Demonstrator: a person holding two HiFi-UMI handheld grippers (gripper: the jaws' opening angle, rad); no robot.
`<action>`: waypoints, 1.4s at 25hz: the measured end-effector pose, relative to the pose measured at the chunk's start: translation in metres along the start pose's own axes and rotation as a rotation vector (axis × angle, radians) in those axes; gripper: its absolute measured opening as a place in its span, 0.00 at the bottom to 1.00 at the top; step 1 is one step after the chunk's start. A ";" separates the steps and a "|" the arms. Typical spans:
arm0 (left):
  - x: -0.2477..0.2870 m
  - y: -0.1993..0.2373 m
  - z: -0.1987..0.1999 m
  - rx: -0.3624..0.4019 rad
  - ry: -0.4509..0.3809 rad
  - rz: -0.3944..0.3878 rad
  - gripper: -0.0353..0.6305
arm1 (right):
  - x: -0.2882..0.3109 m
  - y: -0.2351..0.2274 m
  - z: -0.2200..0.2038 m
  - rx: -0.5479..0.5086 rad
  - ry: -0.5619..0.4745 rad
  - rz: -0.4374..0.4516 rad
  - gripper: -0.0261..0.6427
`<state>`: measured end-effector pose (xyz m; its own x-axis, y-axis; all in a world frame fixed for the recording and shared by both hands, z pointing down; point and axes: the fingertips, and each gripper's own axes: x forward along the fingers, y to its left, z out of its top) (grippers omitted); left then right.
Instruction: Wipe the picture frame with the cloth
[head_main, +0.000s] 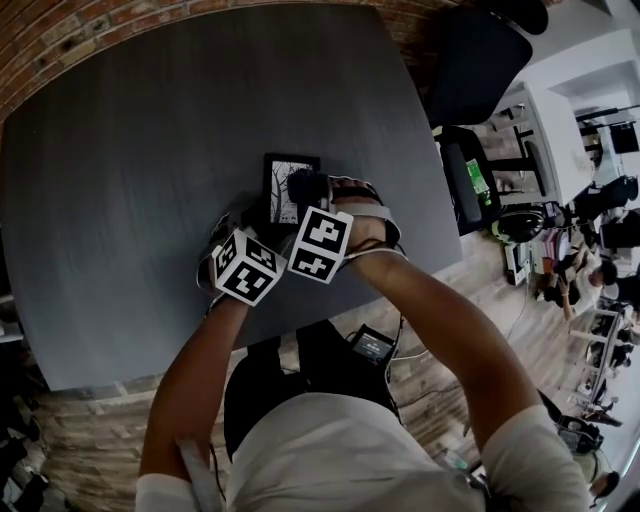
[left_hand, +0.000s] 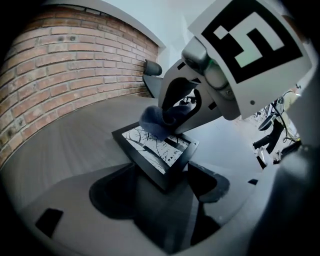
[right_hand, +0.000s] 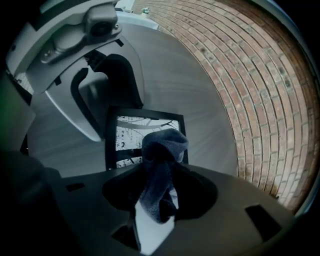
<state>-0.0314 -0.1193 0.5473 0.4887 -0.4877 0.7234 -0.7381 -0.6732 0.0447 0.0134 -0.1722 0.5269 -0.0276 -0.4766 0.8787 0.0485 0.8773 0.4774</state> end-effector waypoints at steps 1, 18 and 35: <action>0.000 0.000 0.000 -0.001 0.000 0.001 0.54 | -0.002 0.003 0.000 0.002 -0.005 0.008 0.29; 0.000 0.003 0.001 -0.006 -0.001 0.009 0.54 | -0.027 0.040 -0.006 0.089 -0.112 0.172 0.29; 0.004 0.006 0.002 -0.001 -0.002 0.013 0.54 | -0.049 0.064 -0.006 0.187 -0.202 0.353 0.29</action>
<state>-0.0328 -0.1268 0.5491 0.4799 -0.4974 0.7227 -0.7446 -0.6665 0.0357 0.0243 -0.0925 0.5142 -0.2372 -0.1420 0.9610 -0.0912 0.9881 0.1235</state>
